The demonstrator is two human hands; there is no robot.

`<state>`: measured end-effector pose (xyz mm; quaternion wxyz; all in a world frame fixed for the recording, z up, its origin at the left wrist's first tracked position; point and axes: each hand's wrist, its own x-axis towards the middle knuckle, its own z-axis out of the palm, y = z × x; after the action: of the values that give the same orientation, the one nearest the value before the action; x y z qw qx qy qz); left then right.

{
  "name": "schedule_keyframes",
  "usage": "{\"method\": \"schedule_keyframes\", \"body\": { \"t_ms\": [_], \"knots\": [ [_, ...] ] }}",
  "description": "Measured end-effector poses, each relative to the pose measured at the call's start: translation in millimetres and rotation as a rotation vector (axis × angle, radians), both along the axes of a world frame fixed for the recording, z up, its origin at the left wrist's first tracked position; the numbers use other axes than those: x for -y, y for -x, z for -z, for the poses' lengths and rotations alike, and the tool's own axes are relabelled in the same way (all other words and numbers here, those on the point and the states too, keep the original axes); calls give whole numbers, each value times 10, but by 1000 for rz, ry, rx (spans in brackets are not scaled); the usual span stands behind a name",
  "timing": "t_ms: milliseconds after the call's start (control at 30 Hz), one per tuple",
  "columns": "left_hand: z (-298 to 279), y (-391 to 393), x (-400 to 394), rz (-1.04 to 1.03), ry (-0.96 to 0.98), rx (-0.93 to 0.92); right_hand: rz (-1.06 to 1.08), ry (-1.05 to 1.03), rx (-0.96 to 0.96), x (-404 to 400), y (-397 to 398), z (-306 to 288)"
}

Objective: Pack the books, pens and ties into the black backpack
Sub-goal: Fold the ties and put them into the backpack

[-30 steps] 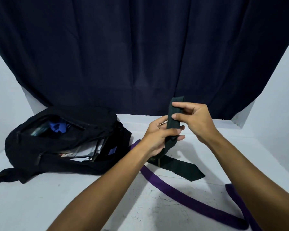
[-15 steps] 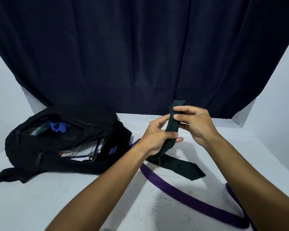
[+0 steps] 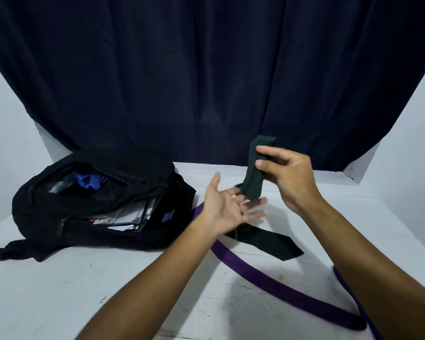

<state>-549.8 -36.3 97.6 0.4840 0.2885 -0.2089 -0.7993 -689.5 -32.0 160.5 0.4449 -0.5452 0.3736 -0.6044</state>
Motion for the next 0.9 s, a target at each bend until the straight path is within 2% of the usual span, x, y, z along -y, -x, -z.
{"method": "schedule_keyframes", "body": {
  "t_ms": [67,267,433,667,767,900],
  "knots": [
    [-104,-137,155,-82,-4,-86,-49,-23,-37,-131,-22,115],
    [-395,-293,250,-78,132,23,-176,-117,-151,-453,-79,517],
    [-292,-324,147,132,286,237,-176,-95,-125,-456,-44,502],
    [-177,-304,23,292,511,264,-125,-17,-111,-238,-32,315],
    [-167,-273,-34,289,588,357,-137,-21,-169,-183,-47,329],
    [-154,-244,-90,289,632,357,-93,26,-263,-171,-90,361]
  ]
}}
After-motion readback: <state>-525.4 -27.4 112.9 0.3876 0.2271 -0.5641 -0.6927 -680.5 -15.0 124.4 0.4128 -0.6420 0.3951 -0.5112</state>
